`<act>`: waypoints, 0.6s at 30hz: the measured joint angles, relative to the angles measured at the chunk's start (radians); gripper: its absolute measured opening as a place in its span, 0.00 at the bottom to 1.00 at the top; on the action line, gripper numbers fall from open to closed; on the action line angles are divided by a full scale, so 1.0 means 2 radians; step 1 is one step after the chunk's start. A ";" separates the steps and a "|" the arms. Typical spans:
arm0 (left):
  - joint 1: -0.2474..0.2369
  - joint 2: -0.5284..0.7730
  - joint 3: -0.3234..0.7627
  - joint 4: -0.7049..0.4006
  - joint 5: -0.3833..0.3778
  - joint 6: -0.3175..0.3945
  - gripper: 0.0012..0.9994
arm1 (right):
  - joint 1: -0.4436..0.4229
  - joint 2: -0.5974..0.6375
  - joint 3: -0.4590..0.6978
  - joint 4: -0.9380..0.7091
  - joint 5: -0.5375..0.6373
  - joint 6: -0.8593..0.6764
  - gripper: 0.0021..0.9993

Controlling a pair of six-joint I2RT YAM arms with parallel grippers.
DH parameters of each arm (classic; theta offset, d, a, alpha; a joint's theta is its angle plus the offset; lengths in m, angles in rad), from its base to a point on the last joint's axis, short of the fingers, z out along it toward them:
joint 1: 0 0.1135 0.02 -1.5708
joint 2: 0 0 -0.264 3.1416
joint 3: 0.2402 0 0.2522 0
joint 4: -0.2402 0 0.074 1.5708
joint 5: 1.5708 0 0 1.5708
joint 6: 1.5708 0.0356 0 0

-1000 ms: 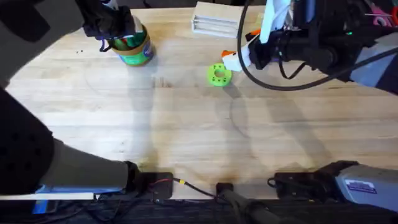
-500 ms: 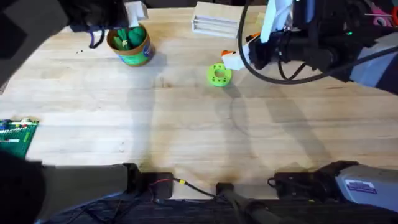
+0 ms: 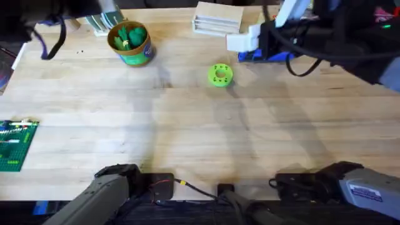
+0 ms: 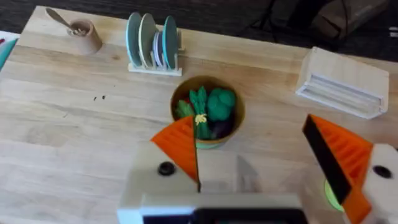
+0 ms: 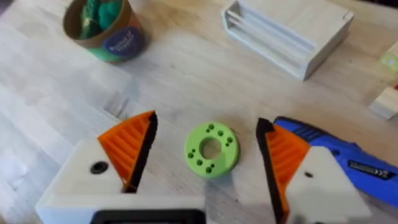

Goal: Pick up the gripper from the table and insert it into the empty holder that is missing its gripper. Then pick up a screw, insert it into the mounting hole, and use the screwdriver to tighten it. Finally, clean up the table by picking up the vegetable and placing it into the bucket.

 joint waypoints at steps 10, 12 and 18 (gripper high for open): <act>0.000 -0.089 0.000 -0.113 0.027 0.012 0.99 | -0.016 -0.057 0.030 -0.074 0.000 0.032 0.99; 0.000 -0.106 0.000 -0.126 0.033 0.015 0.99 | -0.022 -0.057 0.034 -0.099 0.000 0.040 0.99; 0.000 -0.140 0.000 -0.142 0.041 0.018 0.99 | -0.024 -0.057 0.038 -0.110 0.000 0.067 0.99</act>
